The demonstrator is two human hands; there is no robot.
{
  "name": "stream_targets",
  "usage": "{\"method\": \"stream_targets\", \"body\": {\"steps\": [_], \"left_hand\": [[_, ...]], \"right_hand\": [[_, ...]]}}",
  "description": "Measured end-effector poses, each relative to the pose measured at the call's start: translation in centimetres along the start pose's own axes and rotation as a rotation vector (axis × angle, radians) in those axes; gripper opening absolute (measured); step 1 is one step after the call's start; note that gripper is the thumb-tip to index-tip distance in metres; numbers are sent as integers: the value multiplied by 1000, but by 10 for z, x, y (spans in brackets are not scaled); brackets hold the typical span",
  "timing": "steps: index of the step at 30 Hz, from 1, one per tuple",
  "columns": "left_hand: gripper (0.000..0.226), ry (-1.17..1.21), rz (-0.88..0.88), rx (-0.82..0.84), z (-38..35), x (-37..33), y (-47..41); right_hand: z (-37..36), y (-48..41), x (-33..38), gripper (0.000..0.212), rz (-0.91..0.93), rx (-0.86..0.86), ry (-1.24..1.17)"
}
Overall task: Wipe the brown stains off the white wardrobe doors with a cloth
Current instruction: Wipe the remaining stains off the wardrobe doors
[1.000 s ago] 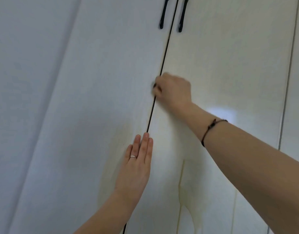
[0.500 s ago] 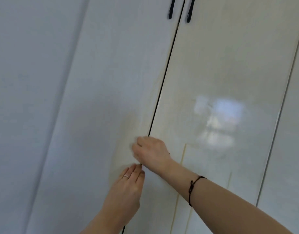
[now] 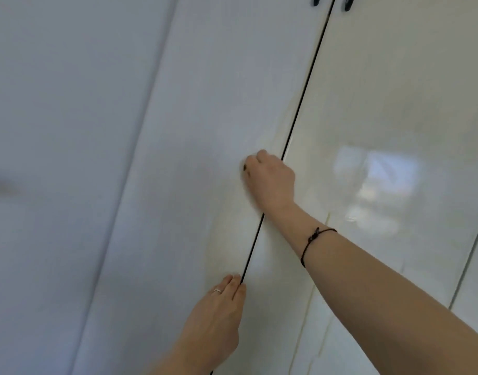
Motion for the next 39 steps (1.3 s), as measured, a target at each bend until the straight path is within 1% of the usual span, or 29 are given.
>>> {"method": "stream_targets", "body": {"steps": [1, 2, 4, 6, 8, 9, 11, 14, 16, 17, 19, 21, 22, 25, 27, 28, 30, 31, 32, 33, 34, 37, 39], "left_hand": [[70, 12, -5, 25, -2, 0, 3], [62, 43, -13, 12, 0, 2, 5], [50, 61, -4, -39, 3, 10, 12], [44, 51, 37, -49, 13, 21, 17], [43, 4, 52, -69, 28, 26, 16], [45, -11, 52, -78, 37, 25, 13], [58, -70, 20, -101, 52, 17, -1], [78, -168, -34, -143, 75, -5, -36], [80, -249, -82, -181, 80, -20, -64], [81, -247, -48, -168, 83, -23, -78], [85, -244, 23, -195, 84, -29, -98], [87, -246, 70, -204, 78, -39, -109], [86, -245, 104, -210, 72, -42, -112], [80, -284, 192, -201, 56, -49, -112], [76, -347, 218, -197, 50, -50, -113], [75, -365, 223, -203, 49, -49, -113], [71, -371, 224, -214, 47, -48, -112], [69, -370, 216, -225, 45, -48, -111], [66, -358, 221, -237, 44, -48, -111], [62, -348, 215, -250, 40, -50, -111], [60, -349, 227, -258, 39, -49, -112], [61, -343, 267, -280, 28, -48, -114], [62, -325, 306, -293, 26, -47, -116]], "right_hand": [[-9, 17, 29, 18, 113, 22, -2], [-18, 35, 54, 22, 212, 57, -35], [-34, 79, 90, 28, 352, 148, -126], [-35, 118, 111, 28, 468, 258, -169], [-25, 133, 103, 25, 512, 286, -195], [-16, 128, 87, 24, 487, 281, -183], [6, 103, 33, 21, 362, 229, -90], [53, 46, -85, 13, 79, 40, 109], [83, 17, -154, 15, -155, -72, 158], [91, 6, -178, 15, -251, -95, 165], [93, -2, -197, 13, -376, -110, 181], [86, 6, -180, 13, -414, -115, 160], [77, 16, -159, 13, -365, -102, 120], [49, 62, -73, 13, -47, 8, 10], [40, 97, -36, 22, 93, 52, -13], [38, 110, -28, 24, 147, 58, -25], [40, 127, -27, 22, 331, 63, -24], [43, 131, -36, 20, 407, 94, -18], [49, 127, -52, 19, 443, 113, 1], [56, 123, -76, 19, 406, 101, 47], [67, 110, -104, 20, 309, 60, 96], [93, 83, -178, 21, -109, -94, 234], [96, 81, -189, 17, -315, -147, 245]]}}
Point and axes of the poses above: each hand's wrist, its own y-axis away from the middle knuckle, its own z-axis out of the back of the hand, x = y × z, the point moved 6 cm from there along -y, towards the middle knuckle, and after that the axes turned 13 degrees about z, right-handed, at the moved point
